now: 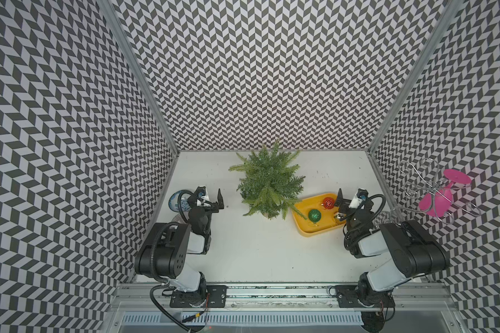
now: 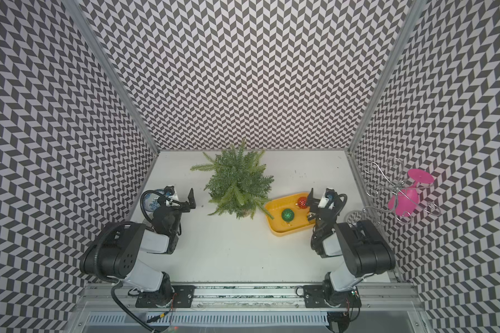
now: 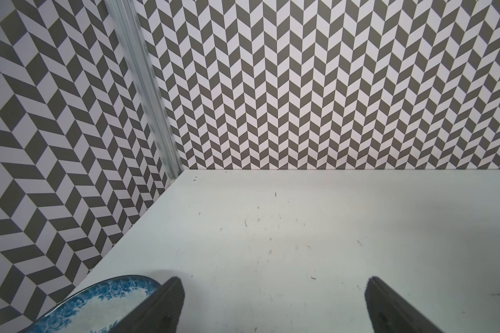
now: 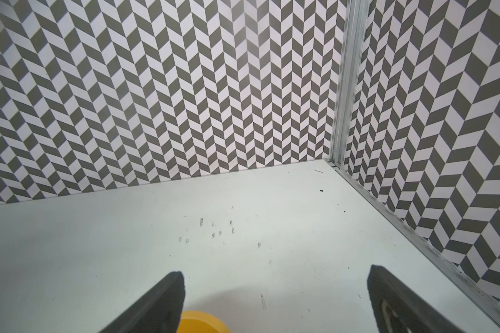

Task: Decorate the small christmas tree with ornaments
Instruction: Pick up an ornament from the container.

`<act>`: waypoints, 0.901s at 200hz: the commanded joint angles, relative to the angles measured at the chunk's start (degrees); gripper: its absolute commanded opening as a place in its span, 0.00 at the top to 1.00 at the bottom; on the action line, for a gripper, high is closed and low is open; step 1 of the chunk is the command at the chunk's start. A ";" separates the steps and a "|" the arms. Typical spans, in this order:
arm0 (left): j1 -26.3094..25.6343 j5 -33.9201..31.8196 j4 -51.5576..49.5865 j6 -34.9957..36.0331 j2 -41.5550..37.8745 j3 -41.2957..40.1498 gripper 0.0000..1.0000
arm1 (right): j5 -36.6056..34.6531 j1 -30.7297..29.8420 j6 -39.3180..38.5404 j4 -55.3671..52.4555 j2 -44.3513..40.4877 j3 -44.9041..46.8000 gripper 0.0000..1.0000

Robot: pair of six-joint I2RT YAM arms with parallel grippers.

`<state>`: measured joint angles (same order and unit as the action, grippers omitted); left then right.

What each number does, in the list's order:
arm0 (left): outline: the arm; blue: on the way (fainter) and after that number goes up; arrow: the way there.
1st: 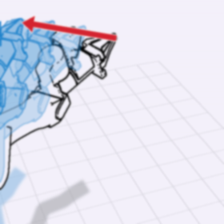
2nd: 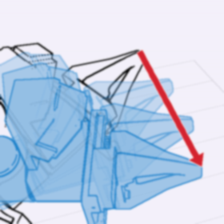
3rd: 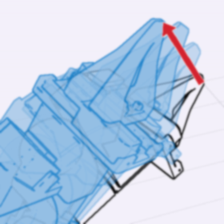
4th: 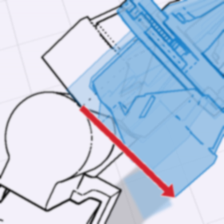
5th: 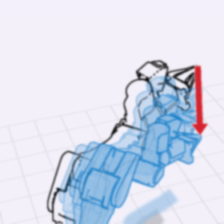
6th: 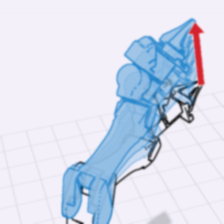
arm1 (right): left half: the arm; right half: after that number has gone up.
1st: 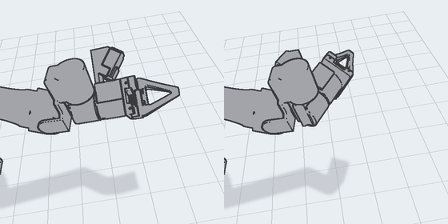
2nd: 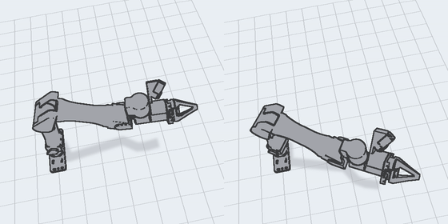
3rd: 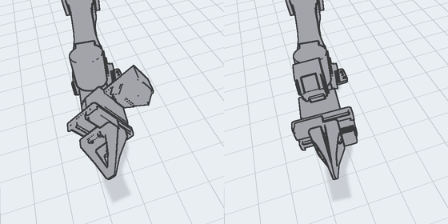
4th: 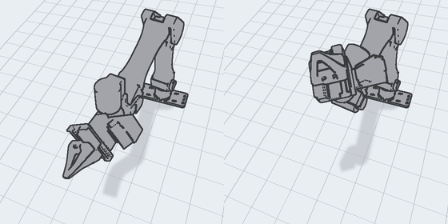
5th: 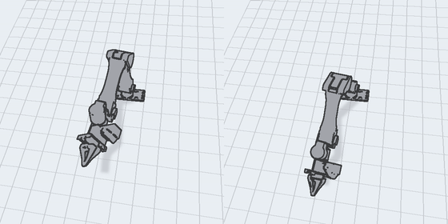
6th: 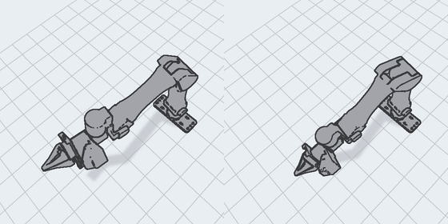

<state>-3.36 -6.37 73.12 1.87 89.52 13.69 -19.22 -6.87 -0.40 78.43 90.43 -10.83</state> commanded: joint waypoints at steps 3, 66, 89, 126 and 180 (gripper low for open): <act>-0.28 -0.32 1.55 0.39 -0.31 -0.36 0.00 | 0.51 0.33 0.31 2.32 0.01 -0.68 0.00; -0.33 -0.40 1.54 0.37 -0.23 -0.36 0.00 | 0.51 0.33 0.30 2.29 0.01 -0.68 0.00; -0.22 -0.31 1.50 0.38 -0.22 -0.26 0.00 | 0.51 0.35 0.28 2.31 0.02 -0.66 0.00; 0.02 0.21 1.04 0.21 -0.23 0.01 0.00 | 0.44 0.31 0.29 2.32 0.08 -0.71 0.00; 1.55 3.34 -0.77 -0.55 -0.22 0.89 0.00 | 0.51 0.36 0.23 2.39 0.01 -0.59 0.00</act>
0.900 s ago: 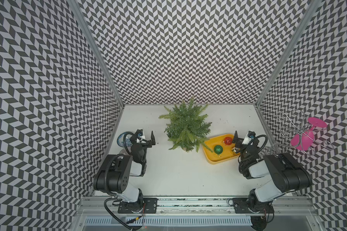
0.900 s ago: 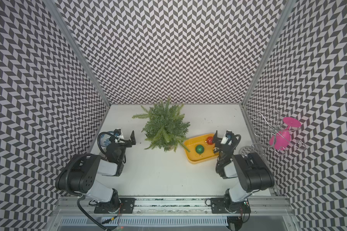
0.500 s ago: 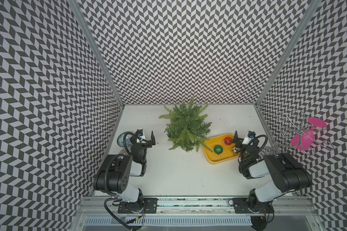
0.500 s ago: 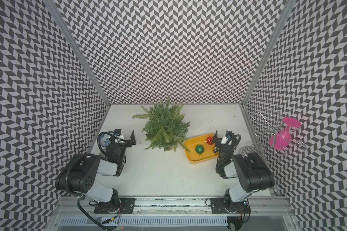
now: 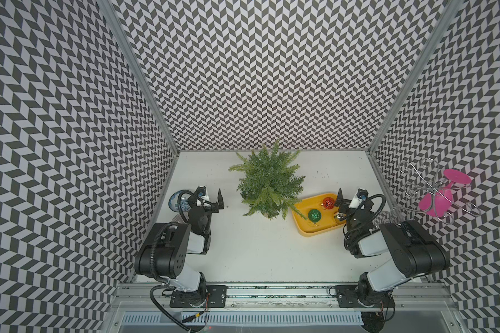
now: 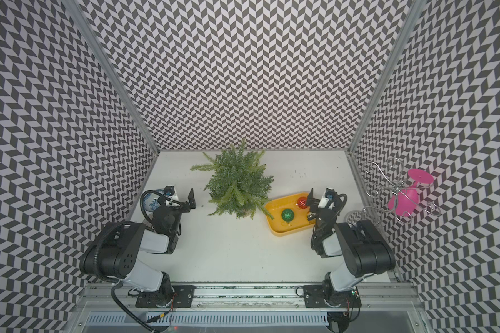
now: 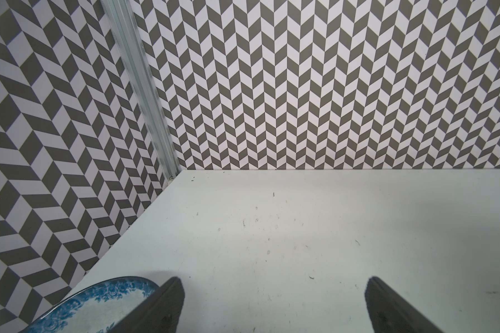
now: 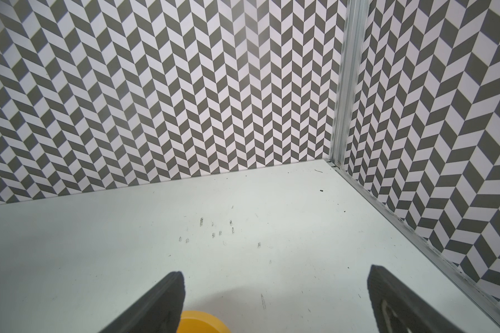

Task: Decorate the small christmas tree with ornaments
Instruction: Pick up an ornament from the container.

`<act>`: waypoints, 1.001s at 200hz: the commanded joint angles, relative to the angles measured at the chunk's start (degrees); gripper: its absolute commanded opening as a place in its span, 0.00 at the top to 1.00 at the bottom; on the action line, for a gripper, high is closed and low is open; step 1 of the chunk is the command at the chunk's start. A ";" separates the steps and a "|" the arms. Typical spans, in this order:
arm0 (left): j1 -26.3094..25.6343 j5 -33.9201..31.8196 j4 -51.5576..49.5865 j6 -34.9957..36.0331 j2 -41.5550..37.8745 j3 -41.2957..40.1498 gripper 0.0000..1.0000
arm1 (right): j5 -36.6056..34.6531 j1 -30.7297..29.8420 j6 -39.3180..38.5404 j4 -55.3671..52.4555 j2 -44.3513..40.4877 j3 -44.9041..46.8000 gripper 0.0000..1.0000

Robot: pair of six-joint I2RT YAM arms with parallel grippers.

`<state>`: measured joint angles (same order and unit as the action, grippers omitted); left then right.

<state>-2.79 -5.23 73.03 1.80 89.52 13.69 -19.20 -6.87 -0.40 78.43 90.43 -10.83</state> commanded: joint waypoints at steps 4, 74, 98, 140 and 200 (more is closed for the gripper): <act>1.09 2.39 -0.84 -0.59 -0.22 0.97 0.01 | 0.48 0.34 0.26 2.46 0.03 -0.56 0.00; 1.84 3.66 -6.26 -1.04 -1.75 3.02 0.00 | 0.62 0.06 -0.30 -0.97 -3.11 -1.31 0.00; 1.40 1.68 -17.12 -1.28 -4.16 8.54 0.00 | 2.14 -0.36 -1.38 -14.32 -9.21 -6.58 0.00; 1.14 -1.90 -27.90 -2.46 -6.06 14.89 0.00 | 7.61 -0.50 -0.37 -29.73 -15.04 -16.58 0.00; 4.11 -0.15 -47.90 -19.43 -14.23 26.85 0.00 | 12.94 -0.23 13.98 -49.71 -23.09 -31.17 0.00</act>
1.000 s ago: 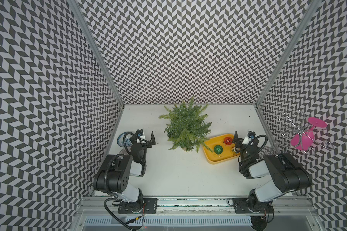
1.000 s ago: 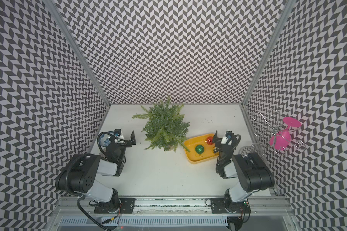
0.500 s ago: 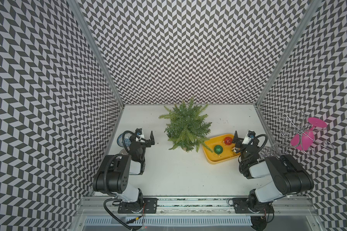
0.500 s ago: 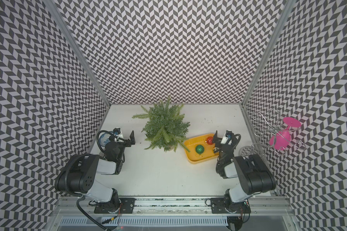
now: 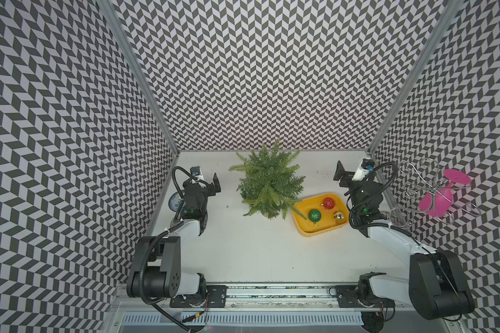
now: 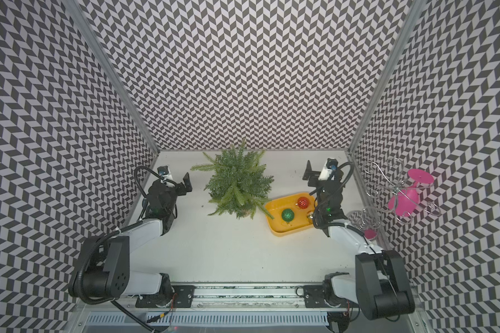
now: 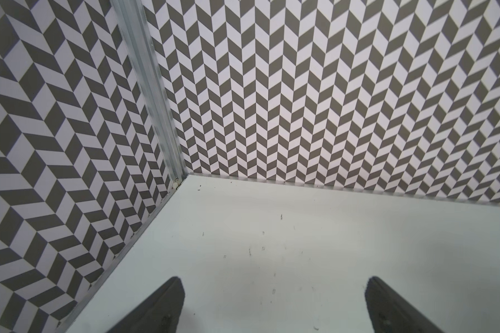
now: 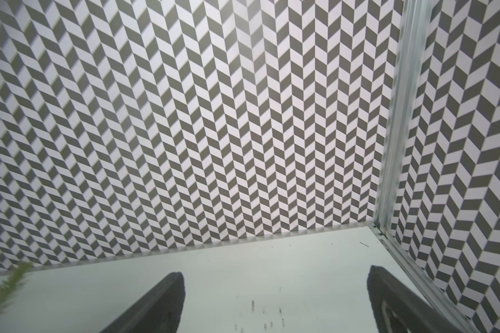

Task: Decorate the small christmas tree with ornaments
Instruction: Pick up an ornament from the container.

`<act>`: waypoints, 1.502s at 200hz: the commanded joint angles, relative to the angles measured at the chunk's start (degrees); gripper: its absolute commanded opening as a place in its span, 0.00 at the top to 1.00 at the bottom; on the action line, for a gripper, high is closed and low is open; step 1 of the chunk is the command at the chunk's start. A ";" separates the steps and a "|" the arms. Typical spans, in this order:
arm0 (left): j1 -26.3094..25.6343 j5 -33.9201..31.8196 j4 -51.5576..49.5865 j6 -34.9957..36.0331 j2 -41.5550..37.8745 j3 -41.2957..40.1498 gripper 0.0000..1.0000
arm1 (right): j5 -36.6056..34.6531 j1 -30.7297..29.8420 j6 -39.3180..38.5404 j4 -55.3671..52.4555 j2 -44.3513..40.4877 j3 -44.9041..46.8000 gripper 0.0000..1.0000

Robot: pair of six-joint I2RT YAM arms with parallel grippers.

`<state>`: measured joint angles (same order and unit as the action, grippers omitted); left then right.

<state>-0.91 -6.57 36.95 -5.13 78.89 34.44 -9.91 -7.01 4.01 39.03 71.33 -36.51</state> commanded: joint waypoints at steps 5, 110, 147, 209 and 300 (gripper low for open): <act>3.23 2.21 -13.91 -16.59 -4.13 6.94 0.01 | 3.90 -0.04 12.37 -12.08 -4.97 -6.14 0.00; 2.53 24.82 -38.73 -22.55 -12.10 12.78 0.19 | 22.85 0.96 22.61 -44.11 -5.61 -16.28 0.19; -1.38 22.62 -46.55 -24.31 -18.32 10.64 0.23 | 19.80 -1.77 19.46 -59.52 -3.01 -19.84 0.26; -4.76 23.17 -54.28 -27.65 -27.55 5.08 0.23 | 14.29 -9.82 16.86 -72.05 -0.46 -18.40 0.28; -9.64 25.03 -57.26 -32.63 -31.96 -2.18 0.23 | 8.03 -16.88 21.92 -66.93 4.22 -9.57 0.25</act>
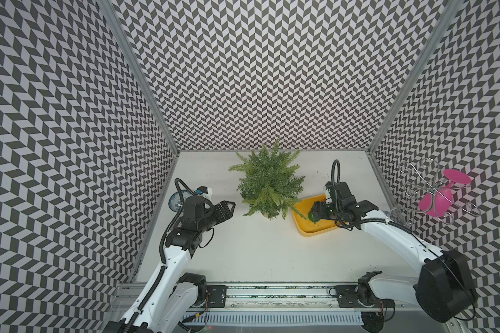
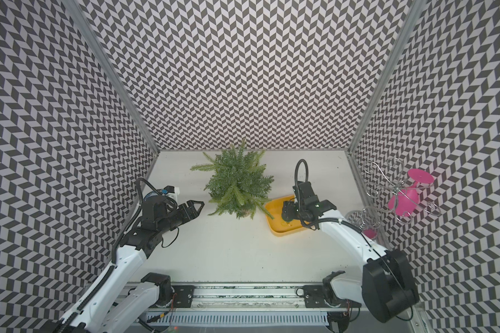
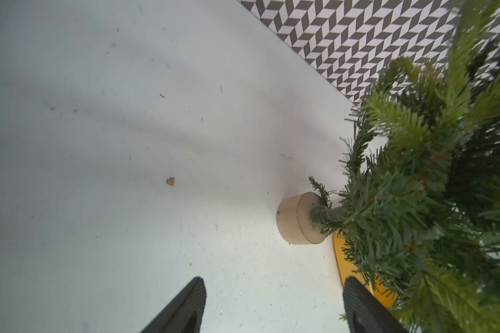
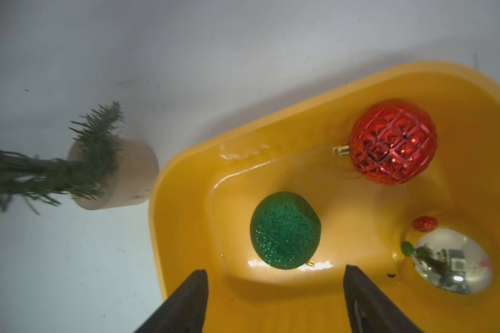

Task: Decorate the small christmas tree with ornaments
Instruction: Pick up an ornament from the container.

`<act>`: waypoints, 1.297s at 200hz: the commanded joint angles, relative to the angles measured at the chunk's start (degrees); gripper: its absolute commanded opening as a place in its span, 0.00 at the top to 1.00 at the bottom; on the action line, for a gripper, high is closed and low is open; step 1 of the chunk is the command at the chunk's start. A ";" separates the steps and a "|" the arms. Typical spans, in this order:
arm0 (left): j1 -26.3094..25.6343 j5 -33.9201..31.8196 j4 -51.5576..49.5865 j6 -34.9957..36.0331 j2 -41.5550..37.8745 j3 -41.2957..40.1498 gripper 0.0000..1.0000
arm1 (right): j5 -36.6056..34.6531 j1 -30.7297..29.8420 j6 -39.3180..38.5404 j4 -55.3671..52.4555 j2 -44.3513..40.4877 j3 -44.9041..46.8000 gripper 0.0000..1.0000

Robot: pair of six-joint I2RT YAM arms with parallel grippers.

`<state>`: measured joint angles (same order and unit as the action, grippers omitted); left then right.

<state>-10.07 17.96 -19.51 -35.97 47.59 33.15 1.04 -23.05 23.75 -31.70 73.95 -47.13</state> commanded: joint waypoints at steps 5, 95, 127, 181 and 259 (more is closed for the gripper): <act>-0.56 0.61 -0.71 -1.74 -0.58 -1.04 0.23 | -2.99 -0.88 2.32 4.27 2.09 1.23 0.25; -1.01 1.03 0.21 -1.97 0.57 -1.67 0.23 | -6.62 -2.84 3.90 8.29 10.05 0.82 0.25; -1.01 1.03 0.64 -2.01 0.86 -1.76 0.23 | -7.54 -2.80 4.09 8.95 11.55 0.13 0.27; -1.06 1.20 1.03 -2.00 1.19 -1.59 0.23 | -7.71 -2.97 4.09 9.74 13.01 -0.25 0.26; -1.10 1.29 1.13 -2.15 0.97 -1.62 0.24 | -9.04 -2.93 3.61 9.31 13.00 -0.33 0.35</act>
<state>-10.87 18.98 -19.35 -37.43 49.04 31.77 -6.13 -25.71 27.24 -23.77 87.05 -46.39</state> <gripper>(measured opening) 0.765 0.648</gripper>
